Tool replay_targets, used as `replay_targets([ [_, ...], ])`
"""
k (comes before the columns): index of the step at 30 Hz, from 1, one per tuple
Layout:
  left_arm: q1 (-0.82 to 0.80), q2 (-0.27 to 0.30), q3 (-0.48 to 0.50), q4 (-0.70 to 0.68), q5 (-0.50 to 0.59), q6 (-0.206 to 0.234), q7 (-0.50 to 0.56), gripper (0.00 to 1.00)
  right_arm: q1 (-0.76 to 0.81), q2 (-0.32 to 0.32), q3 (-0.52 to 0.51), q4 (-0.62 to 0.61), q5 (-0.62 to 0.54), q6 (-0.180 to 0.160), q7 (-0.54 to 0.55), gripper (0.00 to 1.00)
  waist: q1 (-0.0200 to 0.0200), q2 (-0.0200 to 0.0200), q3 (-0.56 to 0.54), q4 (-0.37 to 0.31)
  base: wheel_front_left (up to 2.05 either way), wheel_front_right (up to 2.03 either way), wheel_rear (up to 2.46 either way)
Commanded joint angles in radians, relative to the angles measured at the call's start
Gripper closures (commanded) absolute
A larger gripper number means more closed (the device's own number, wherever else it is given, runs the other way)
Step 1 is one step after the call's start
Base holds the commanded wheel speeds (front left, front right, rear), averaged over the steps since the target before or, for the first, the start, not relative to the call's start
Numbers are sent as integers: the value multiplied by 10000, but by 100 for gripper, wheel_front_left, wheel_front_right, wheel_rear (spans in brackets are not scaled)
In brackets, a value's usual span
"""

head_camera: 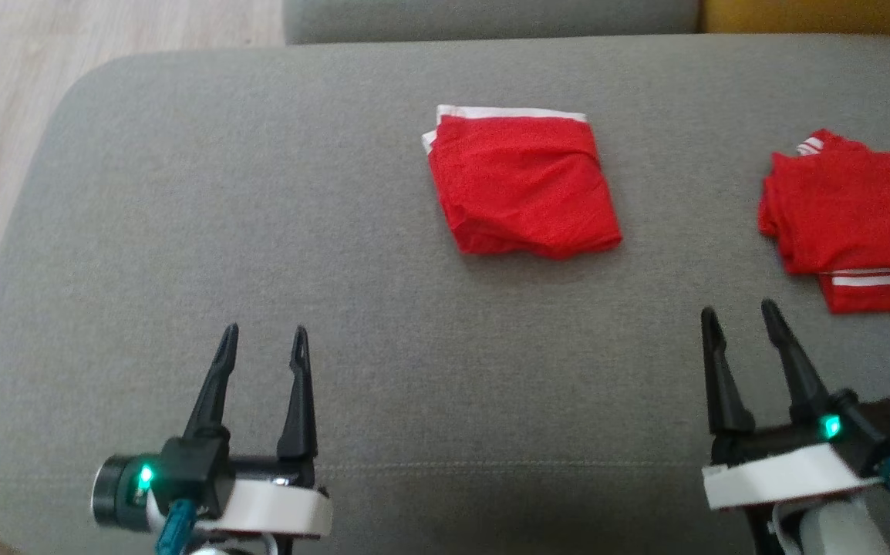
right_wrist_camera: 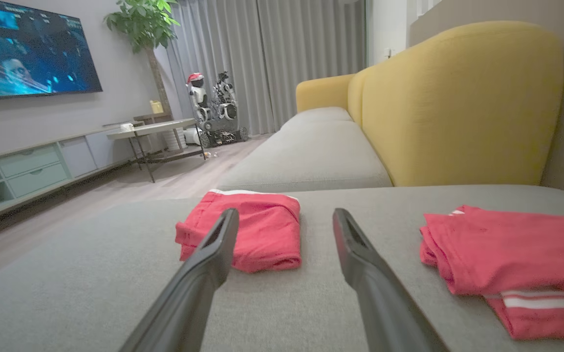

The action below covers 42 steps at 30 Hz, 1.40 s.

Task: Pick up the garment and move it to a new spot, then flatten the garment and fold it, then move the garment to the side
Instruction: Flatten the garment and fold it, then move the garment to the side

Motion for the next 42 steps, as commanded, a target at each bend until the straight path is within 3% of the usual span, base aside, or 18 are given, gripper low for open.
replay_targets([
  [1,-205,70,427,-326,99,-55,-55,0,-114,56,256,-380,-138,35,-70,0,0,-1,-177,-179,0,0,0],
  [10,558,84,770,121,152,-381,-55,0,326,233,300,-225,-510,35,-70,0,0,-1,-747,-532,0,0,0],
  [23,938,47,843,722,243,-773,-55,0,662,333,292,173,-414,35,-70,0,0,-1,-1199,-433,0,0,0],
  [42,809,38,809,817,480,-891,-55,0,607,358,352,241,-362,35,-70,0,0,-1,-996,-175,0,0,0],
])
